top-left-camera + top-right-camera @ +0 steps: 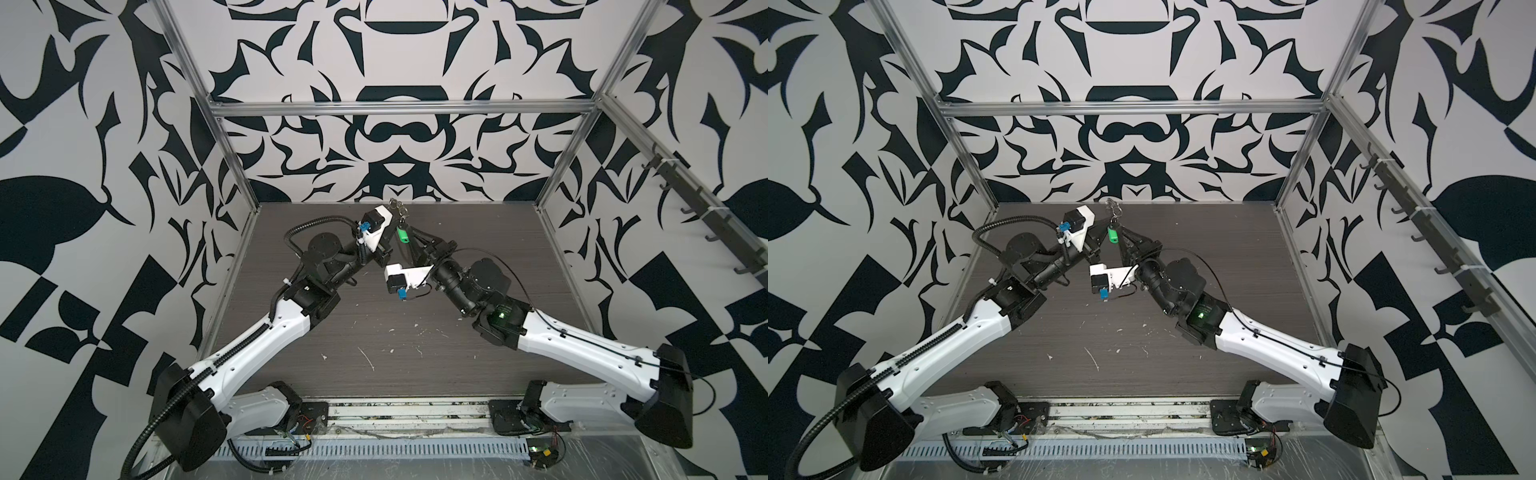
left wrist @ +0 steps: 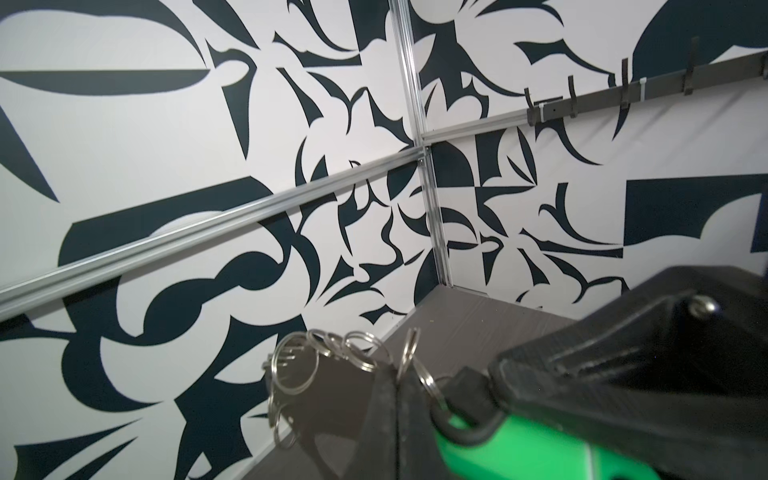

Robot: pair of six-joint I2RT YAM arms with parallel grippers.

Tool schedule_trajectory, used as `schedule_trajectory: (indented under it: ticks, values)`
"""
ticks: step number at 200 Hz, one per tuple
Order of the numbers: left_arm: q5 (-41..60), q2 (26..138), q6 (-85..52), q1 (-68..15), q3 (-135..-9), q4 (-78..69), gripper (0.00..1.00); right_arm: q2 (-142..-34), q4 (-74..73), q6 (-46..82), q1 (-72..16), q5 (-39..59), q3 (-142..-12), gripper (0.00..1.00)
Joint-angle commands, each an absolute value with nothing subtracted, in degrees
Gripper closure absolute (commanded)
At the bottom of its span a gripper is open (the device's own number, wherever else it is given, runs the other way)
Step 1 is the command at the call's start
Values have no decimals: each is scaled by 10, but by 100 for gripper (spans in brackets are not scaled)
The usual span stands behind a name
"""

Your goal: Remove the keys from the keyring

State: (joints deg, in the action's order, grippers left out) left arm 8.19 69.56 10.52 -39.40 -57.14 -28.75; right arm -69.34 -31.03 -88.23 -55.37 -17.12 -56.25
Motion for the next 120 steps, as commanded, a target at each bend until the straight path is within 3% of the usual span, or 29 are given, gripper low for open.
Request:
schedule_trajectory:
  ticks: [1,68,98,120]
  values:
    - [145,723,96,-407,-637,-376,100,-720,-282,-881,-557,-70,-592,100]
    - [169,803,102,-407,-748,-365,100,-747,-293,-896,-507,-41,-666,97]
    - [166,813,102,-407,-757,-365,100,-750,-290,-904,-504,-36,-681,92]
    - [158,810,107,-406,-755,-359,100,-742,-286,-908,-504,-39,-689,82]
